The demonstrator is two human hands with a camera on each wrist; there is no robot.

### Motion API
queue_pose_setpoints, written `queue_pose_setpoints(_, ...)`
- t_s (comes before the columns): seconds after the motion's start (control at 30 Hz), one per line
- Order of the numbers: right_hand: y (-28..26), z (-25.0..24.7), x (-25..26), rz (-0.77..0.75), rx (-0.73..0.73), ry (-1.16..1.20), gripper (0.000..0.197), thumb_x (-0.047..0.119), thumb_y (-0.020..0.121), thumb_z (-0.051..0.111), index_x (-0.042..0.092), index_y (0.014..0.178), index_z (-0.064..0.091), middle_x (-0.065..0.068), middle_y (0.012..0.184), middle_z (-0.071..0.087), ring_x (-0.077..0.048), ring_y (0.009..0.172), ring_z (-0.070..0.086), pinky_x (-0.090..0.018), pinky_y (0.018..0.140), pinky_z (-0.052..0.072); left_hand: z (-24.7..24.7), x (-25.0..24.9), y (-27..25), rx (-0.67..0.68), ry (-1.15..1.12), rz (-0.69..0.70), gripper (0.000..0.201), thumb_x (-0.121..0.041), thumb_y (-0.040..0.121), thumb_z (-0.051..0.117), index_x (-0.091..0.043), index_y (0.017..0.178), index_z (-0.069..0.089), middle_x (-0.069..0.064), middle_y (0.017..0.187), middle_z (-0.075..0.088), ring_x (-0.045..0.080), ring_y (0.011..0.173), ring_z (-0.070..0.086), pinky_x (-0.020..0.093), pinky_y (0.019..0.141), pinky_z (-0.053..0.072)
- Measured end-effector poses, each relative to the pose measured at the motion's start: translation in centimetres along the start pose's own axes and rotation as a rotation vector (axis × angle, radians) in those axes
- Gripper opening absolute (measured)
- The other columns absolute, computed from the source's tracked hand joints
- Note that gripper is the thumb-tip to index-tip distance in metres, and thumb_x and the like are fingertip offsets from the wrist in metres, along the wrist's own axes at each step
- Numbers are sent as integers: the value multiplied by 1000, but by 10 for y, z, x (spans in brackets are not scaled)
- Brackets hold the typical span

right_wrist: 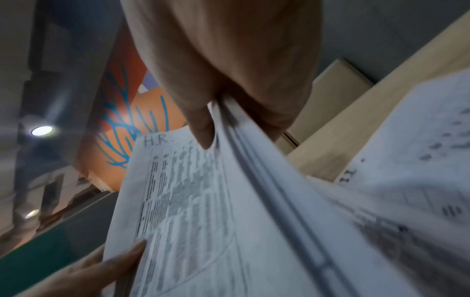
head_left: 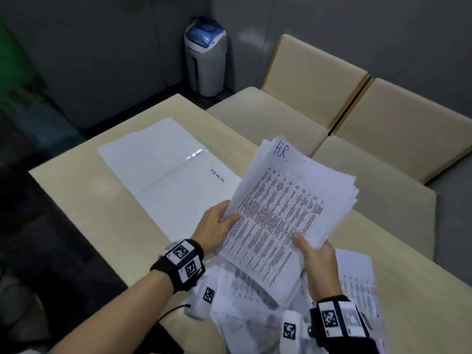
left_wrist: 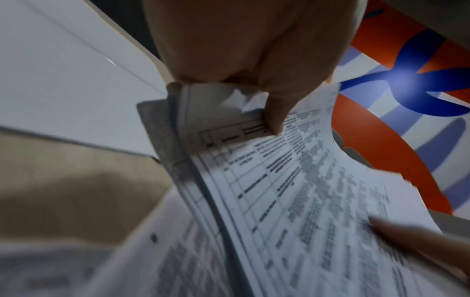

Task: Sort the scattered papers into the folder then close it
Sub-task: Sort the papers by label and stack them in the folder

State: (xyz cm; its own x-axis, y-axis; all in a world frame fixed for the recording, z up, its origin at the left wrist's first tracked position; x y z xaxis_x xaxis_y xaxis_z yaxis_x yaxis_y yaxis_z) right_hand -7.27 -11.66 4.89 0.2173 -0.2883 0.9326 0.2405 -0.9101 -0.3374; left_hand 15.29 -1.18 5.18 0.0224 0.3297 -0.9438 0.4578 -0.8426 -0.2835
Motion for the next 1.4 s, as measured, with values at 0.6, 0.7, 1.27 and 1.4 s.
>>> queue_pose_setpoints(0.6, 3, 19, -90, 341, -61, -388, 15, 13, 93, 68, 5, 106, 69, -16, 104, 71, -28, 91, 66, -40, 81, 54, -229, 70, 133, -229, 992, -244, 47, -20, 86, 65, -3, 127, 49, 18, 122, 56, 36, 108, 56, 44, 88, 47)
queue_pose_setpoints(0.7, 0, 3, -92, 330, -165, -453, 16, 16, 91, 70, 7, 104, 68, -16, 110, 70, -32, 101, 63, -40, 94, 48, -198, 47, 129, -386, 1011, -39, 46, -13, 82, 63, 0, 124, 50, 19, 121, 53, 37, 108, 52, 47, 88, 43)
queue_pose_setpoints(1.27, 2, -52, -92, 306, -247, -390, 28, 17, 93, 67, 0, 115, 69, -12, 107, 72, -26, 93, 65, -35, 85, 50, 64, 64, 49, 323, 928, 10, 55, -39, 81, 69, -18, 127, 47, 5, 118, 55, 28, 111, 57, 44, 94, 47)
queue_pose_setpoints(1.4, -2, -127, -72, 200, -507, -345, 28, 11, 94, 64, -7, 114, 70, -19, 97, 71, -25, 86, 63, -35, 76, 48, 55, 77, 32, 275, 1268, -141, 88, -58, 69, 76, -8, 132, 39, 9, 131, 47, 28, 121, 48, 45, 100, 42)
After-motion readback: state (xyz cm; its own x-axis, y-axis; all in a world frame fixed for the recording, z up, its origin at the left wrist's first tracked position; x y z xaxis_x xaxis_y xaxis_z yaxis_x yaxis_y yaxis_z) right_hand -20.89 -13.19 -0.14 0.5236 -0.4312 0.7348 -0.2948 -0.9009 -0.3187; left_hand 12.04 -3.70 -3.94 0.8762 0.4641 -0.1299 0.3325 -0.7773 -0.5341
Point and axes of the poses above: each hand's wrist, its own y-axis towards the middle knuckle, its own z-axis out of the palm, x = y × z, the point moved 7 cm from there along y, towards the middle knuckle
